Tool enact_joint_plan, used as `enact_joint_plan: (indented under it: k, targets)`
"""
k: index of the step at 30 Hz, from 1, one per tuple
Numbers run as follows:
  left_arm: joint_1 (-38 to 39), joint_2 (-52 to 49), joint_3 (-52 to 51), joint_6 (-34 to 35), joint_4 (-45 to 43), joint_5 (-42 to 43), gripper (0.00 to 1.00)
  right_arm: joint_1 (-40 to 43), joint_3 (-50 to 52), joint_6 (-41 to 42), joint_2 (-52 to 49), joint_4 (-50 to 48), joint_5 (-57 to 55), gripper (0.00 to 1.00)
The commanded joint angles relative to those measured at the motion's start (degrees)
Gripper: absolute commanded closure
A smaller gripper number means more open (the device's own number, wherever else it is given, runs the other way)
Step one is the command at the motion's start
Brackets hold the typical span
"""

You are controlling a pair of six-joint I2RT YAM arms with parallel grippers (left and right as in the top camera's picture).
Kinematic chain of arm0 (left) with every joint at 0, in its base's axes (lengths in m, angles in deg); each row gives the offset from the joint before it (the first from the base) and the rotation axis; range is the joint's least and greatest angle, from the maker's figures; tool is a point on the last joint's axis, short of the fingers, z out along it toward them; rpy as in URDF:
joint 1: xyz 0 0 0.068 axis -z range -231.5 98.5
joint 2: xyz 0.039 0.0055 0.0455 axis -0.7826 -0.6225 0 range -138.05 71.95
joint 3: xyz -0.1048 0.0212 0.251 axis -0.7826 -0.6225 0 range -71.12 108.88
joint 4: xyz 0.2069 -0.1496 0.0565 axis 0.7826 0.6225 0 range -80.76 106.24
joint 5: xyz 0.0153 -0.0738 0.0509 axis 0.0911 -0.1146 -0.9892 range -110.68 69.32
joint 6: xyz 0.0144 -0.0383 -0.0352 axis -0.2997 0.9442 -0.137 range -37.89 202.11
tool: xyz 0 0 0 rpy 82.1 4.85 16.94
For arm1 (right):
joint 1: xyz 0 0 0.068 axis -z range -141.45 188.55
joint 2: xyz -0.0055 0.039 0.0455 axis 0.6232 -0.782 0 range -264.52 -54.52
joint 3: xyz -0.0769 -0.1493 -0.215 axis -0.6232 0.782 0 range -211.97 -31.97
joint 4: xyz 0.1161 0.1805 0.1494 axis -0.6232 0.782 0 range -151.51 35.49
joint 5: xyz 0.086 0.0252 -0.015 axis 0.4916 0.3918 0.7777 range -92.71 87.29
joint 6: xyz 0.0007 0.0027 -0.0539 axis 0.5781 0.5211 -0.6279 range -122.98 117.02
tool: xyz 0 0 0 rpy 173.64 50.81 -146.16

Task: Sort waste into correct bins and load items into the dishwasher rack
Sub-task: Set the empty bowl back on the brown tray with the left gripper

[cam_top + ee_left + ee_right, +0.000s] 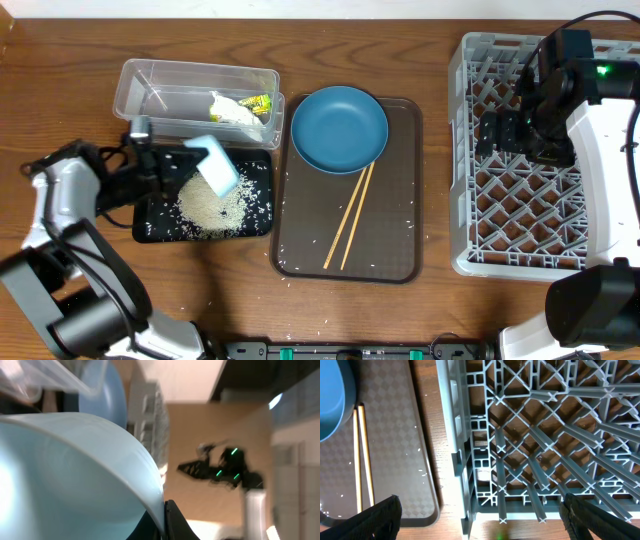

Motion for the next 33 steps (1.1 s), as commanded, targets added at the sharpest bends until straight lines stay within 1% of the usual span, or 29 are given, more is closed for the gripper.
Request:
enact_joint_plan:
  k: [1, 4, 7, 9, 12, 16, 19, 22, 23, 26, 30, 33]
  targets:
    - [7.0, 5.4, 0.2, -3.1, 0.5, -8.9, 0.94, 0.0, 0.3, -0.6, 1.0, 0.0, -0.3, 0.01]
    - [15.7, 7.4, 0.2, -2.5, -1.0, -13.0, 0.94, 0.0, 0.3, -0.6, 1.0, 0.0, -0.3, 0.01]
    - [25.5, 7.9, 0.2, 1.0, -3.9, -18.3, 0.94, 0.0, 0.3, -0.6, 1.0, 0.1, -0.3, 0.01]
    - [32.3, 7.5, 0.2, 5.9, -7.6, -24.5, 0.94, 0.0, 0.3, -0.6, 1.0, 0.1, -0.3, 0.01]
    - [42.6, 6.7, 0.2, 15.5, -14.7, -35.7, 0.94, 0.0, 0.3, -0.6, 1.0, 0.1, -0.3, 0.01]
    - [54.8, 6.2, 0.2, 23.0, -22.4, -46.3, 0.94, 0.0, 0.3, -0.6, 1.0, 0.1, -0.3, 0.01]
    - [62.2, 5.2, 0.2, 28.2, -28.1, -55.5, 0.94, 0.0, 0.3, -0.6, 1.0, 0.1, -0.3, 0.01]
    - [68.0, 3.7, 0.2, 33.7, -31.5, -65.2, 0.94, 0.0, 0.3, -0.6, 1.0, 0.1, -0.3, 0.01]
    - [69.4, 3.2, 0.2, 34.9, -32.3, -67.1, 0.94, 0.0, 0.3, -0.6, 1.0, 0.1, -0.3, 0.01]
    - [72.1, 1.6, 0.2, 35.3, -35.6, -68.5, 0.93, 0.0, 0.3, -0.6, 1.0, 0.1, 0.3, 0.01]
    - [73.0, 0.7, 0.2, 35.3, -37.8, -68.5, 0.83, 0.0, 0.3, -0.6, 1.0, 0.2, 0.3, 0.01]
    - [72.8, 0.8, 0.2, 35.3, -37.6, -68.5, 0.70, 0.0, 0.3, -0.6, 1.0, 0.1, 0.3, 0.01]
